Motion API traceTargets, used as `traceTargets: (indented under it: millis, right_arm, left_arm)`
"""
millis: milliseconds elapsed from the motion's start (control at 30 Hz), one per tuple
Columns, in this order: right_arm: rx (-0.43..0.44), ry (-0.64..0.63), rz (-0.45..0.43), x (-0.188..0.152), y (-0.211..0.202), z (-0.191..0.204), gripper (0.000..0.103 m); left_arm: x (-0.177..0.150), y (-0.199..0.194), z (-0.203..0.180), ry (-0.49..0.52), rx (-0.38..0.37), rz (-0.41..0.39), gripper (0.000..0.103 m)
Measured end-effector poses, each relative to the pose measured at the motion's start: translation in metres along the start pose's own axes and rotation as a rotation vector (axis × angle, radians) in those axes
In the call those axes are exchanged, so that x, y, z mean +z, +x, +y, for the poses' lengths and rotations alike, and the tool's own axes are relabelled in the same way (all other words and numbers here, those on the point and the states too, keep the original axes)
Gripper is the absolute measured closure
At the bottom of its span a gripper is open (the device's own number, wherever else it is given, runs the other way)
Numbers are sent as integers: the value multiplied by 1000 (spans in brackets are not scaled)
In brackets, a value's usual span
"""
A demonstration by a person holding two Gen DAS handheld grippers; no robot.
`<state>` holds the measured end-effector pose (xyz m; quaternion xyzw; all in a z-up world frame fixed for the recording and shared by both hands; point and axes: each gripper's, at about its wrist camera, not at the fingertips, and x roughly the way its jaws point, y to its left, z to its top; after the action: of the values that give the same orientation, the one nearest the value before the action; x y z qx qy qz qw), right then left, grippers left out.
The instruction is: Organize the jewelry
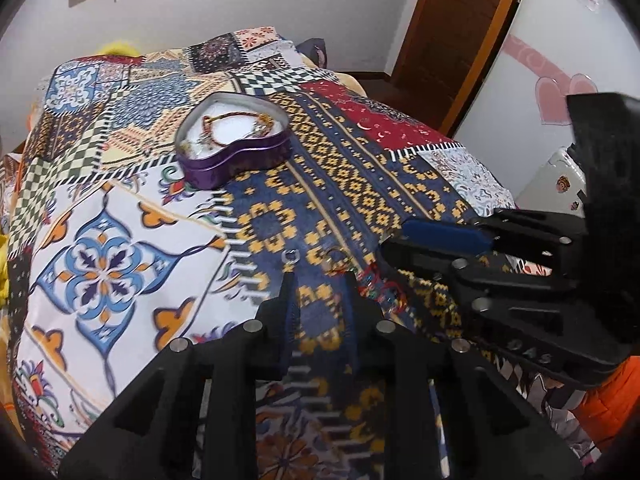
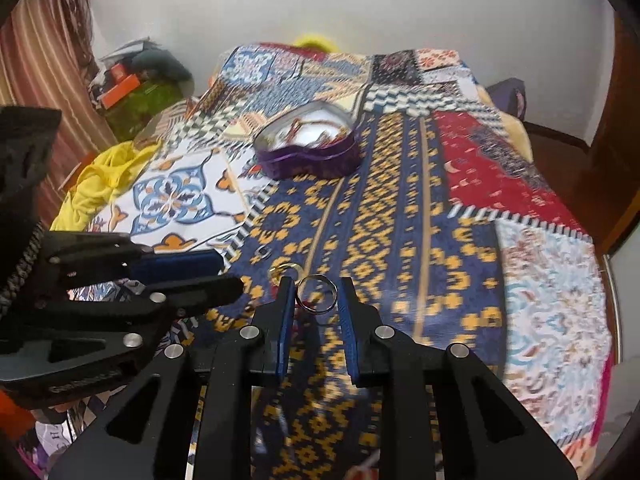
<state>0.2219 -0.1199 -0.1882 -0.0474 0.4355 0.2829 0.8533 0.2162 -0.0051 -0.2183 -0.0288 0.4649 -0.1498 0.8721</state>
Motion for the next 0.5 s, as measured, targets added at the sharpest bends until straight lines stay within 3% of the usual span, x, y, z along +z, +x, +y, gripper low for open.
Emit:
traceTargets:
  millis: [233,300,500]
  right_arm:
    - [-32,22,-17,0,-10,-18,83]
    - [-38,23,-18,-1,-11,-20,83]
    - [-40,28,-32,-1,-15,-21,83]
  left_arm:
    - [9,17,-4,-5,6,16,87]
    - [10,22,-2,-18,-1,26,98]
    - [9,16,0,-33,-17,6,103]
